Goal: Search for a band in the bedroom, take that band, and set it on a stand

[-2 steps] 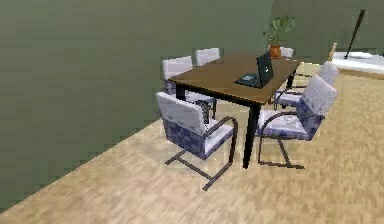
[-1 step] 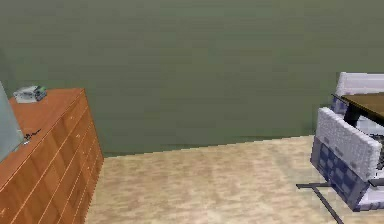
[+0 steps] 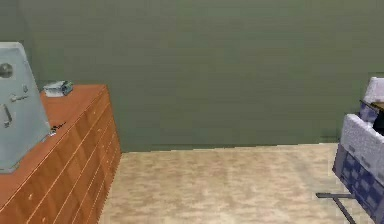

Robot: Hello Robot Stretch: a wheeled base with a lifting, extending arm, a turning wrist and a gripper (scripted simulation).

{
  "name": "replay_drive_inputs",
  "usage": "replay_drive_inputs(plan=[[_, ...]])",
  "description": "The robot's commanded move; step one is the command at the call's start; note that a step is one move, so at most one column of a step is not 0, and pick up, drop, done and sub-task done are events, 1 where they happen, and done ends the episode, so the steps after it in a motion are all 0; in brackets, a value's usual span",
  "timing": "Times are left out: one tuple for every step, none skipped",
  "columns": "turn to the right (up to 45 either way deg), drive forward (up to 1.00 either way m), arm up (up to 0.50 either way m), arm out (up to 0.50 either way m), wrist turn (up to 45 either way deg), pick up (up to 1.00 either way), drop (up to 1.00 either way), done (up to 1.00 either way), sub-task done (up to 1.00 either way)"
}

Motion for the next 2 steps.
replay_drive_inputs(plan=[[0.0,0.45,0.0,0.0,0.0,0.0,0.0,0.0,0.0],[-45.0,0.0,0.0,0.0,0.0,0.0,0.0,0.0,0.0]])
